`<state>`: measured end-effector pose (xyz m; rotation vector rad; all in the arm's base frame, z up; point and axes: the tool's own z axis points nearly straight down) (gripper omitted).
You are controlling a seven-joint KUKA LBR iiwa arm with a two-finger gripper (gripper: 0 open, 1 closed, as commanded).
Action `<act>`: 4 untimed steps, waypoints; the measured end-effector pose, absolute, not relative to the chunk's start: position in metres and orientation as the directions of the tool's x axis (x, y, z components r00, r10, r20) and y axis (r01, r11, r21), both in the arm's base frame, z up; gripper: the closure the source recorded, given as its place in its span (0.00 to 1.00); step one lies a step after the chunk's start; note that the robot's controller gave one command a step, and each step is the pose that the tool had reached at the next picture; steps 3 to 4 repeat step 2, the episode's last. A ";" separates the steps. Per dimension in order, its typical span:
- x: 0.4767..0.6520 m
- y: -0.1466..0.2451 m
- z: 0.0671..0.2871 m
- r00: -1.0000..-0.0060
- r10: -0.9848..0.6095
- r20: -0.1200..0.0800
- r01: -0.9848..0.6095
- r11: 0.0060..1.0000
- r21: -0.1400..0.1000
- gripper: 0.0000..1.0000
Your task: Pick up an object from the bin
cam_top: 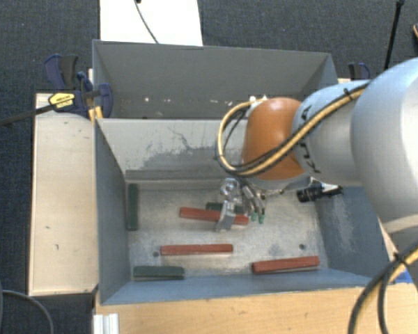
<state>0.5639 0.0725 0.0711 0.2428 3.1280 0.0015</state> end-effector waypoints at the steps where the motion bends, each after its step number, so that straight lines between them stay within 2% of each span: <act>1: 0.559 0.111 0.194 -0.992 0.125 -0.009 0.125 0.992 0.004 1.00; 2: 0.515 0.124 0.306 -0.998 0.065 -0.010 0.065 0.998 0.003 1.00; 4: 0.515 0.124 0.306 -0.998 0.065 -0.010 0.065 0.998 0.003 1.00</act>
Offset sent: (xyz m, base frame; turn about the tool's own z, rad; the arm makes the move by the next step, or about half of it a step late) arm -0.0073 0.0369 0.1177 -0.0251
